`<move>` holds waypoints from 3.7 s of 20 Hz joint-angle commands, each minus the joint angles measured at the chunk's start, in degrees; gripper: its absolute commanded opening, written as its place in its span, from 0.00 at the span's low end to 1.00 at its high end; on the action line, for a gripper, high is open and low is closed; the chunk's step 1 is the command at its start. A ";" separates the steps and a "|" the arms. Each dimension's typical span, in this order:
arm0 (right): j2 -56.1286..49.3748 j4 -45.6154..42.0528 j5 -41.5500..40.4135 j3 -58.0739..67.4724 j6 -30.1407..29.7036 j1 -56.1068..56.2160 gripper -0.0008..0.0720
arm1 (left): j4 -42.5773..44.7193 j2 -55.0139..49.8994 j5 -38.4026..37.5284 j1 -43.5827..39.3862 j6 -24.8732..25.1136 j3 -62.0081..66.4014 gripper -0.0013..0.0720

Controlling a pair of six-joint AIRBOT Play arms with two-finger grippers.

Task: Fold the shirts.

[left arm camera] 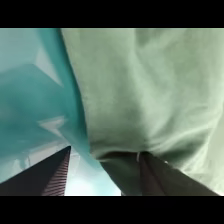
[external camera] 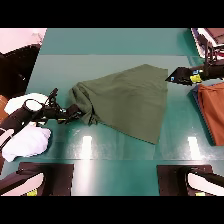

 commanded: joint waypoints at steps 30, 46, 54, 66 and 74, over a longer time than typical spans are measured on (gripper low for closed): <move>13.31 -0.85 2.89 -35.95 2.54 -6.67 0.74 | 28.72 8.59 -17.18 10.43 2.36 17.97 0.66; 15.32 -0.26 1.18 -35.91 2.58 -6.67 0.73 | -0.90 -7.48 -5.53 7.85 10.36 5.38 1.00; 15.32 -2.25 3.28 -35.93 2.64 -6.67 0.71 | -0.66 -5.75 -8.33 6.71 10.36 10.10 0.06; 14.91 5.27 -5.53 -50.45 8.98 6.43 0.70 | 7.61 5.88 -14.19 10.49 9.88 19.56 0.06; 0.46 9.40 -18.51 -41.99 9.84 23.67 0.14 | 7.61 6.12 -17.07 10.49 9.86 19.56 0.06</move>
